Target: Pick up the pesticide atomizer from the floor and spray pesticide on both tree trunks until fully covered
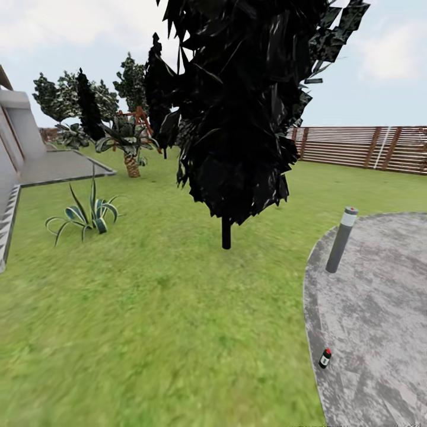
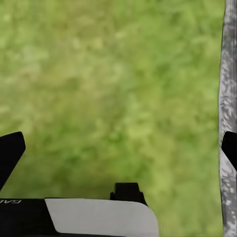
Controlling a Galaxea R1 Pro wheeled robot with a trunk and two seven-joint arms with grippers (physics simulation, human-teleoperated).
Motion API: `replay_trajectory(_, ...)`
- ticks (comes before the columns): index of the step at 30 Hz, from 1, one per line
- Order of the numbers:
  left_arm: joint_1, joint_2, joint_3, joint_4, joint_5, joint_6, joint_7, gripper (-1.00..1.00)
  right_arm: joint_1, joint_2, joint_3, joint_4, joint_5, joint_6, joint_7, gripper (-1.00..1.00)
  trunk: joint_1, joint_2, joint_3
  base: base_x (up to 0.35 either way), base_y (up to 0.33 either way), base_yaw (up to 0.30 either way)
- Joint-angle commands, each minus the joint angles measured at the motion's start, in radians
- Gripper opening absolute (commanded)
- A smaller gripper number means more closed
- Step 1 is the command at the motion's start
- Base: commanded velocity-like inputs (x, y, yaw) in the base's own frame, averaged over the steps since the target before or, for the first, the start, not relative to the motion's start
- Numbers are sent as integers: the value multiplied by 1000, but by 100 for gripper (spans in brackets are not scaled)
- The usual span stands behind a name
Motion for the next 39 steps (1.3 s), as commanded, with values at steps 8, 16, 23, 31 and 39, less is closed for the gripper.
replay_trajectory(8,1,-4,-4,-3,-5,-1,1,100,0,1,0,1,0,-3,-1,100,0,0,-1,45,5,-300)
replay_trajectory(16,1,-6,-6,-7,-1,-2,4,100,0,1,0,1,0,-3,-1,100,0,0,-1,3,0,-300)
replay_trajectory(23,1,-6,-7,-8,0,-2,4,100,-1,0,0,1,0,-3,-1,100,4,-7,-4,0,0,-300)
replay_trajectory(31,1,-6,-7,-10,0,-1,4,100,-1,0,0,1,0,-3,-1,100,35,-63,-29,0,0,-300)
replay_trajectory(39,1,-6,-7,-12,0,-1,4,100,-1,0,0,1,0,-3,-1,100,65,-119,-54,0,0,-300)
